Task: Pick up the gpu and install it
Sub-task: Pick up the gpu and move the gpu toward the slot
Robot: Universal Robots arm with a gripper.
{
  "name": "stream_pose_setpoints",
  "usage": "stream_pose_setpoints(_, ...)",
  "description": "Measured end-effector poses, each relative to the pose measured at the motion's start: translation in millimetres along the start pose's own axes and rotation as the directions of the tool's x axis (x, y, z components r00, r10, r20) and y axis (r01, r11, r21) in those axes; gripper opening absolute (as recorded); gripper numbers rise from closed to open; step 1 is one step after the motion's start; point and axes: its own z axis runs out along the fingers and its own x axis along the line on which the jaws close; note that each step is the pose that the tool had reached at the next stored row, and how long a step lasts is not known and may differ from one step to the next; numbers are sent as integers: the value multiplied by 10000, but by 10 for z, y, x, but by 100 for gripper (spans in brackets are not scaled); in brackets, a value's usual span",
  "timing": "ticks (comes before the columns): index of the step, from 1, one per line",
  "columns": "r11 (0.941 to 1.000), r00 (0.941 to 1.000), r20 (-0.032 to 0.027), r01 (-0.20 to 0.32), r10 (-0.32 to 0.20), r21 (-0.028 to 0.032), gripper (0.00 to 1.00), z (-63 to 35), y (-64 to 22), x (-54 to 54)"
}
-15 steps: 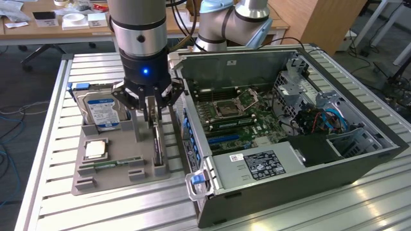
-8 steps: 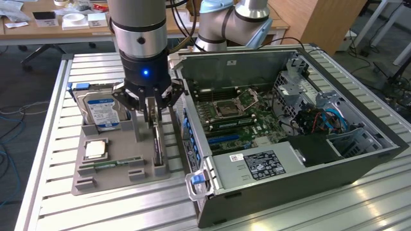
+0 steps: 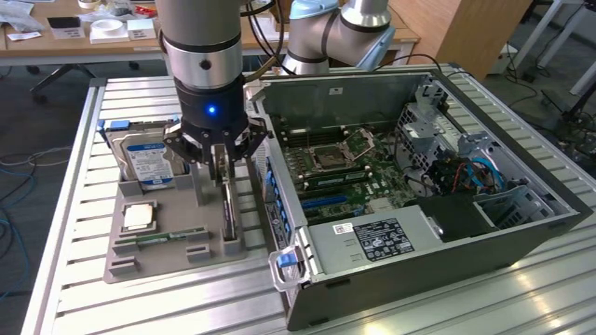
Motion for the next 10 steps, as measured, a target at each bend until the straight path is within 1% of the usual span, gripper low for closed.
stream_pose_setpoints(10,10000,10000,0,-1,1,3,36,12,-16,-1)
